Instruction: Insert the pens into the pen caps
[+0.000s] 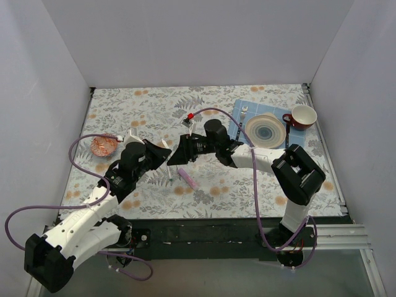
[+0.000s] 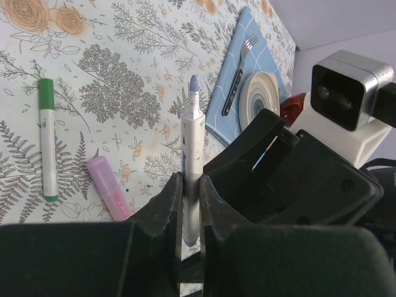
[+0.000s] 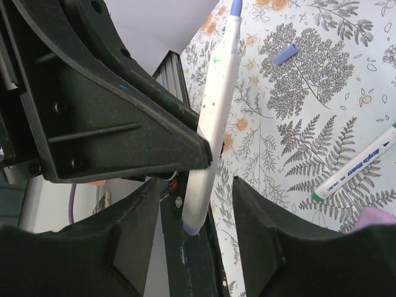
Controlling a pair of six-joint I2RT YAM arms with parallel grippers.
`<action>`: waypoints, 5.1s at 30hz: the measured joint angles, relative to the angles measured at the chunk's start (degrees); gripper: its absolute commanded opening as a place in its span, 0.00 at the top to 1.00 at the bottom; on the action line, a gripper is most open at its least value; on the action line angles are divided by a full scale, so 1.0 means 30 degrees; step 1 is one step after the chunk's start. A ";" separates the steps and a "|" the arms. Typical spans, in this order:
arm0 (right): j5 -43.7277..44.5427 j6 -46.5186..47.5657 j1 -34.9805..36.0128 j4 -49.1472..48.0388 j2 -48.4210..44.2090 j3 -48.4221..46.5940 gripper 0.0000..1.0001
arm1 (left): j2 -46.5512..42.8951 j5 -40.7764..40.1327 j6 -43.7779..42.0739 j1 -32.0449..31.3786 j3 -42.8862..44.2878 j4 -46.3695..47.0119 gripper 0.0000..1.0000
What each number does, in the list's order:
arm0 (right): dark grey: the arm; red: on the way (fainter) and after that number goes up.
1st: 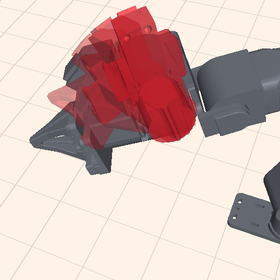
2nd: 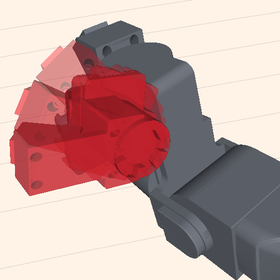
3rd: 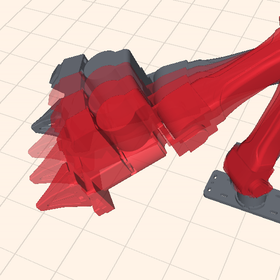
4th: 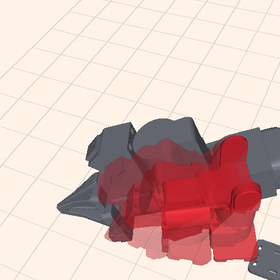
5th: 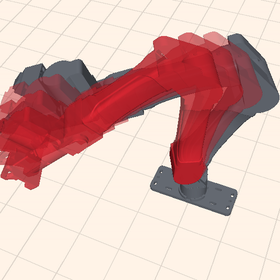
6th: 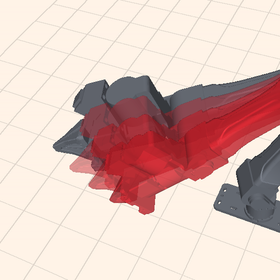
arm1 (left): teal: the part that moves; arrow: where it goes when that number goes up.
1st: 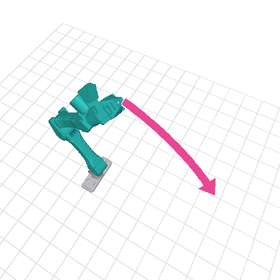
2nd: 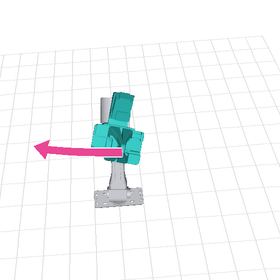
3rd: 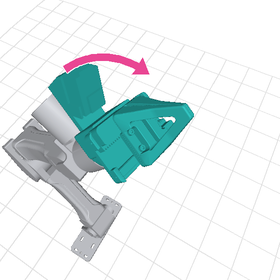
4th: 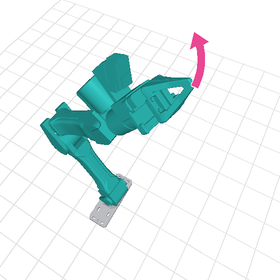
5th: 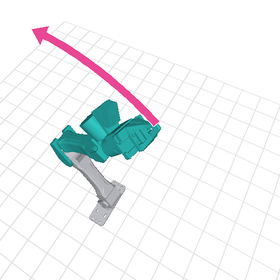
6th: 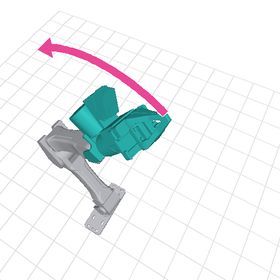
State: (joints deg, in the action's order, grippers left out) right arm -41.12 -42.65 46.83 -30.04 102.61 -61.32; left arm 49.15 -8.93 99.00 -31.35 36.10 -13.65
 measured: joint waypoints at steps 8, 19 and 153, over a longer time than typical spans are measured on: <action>-0.0160 -0.1035 -0.0044 -0.1297 0.0444 0.0036 0.99 | -0.0219 0.0423 -0.0321 -0.0357 -0.0437 0.1311 1.00; -0.0772 -0.1209 -0.0189 -0.3024 -0.0219 0.1945 0.99 | -0.0903 0.1005 -0.2572 -0.0466 -0.0641 0.2586 0.32; 0.3716 0.2594 -0.3468 0.3075 -1.7165 0.9391 0.99 | 1.2830 0.1523 -2.0895 -0.0896 0.7592 -0.1741 1.00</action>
State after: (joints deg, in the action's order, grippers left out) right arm -29.98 -34.87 36.42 -20.82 51.11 -33.15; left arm 87.64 -4.36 36.32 -34.04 58.87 -18.87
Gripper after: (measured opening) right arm 0.207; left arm 0.313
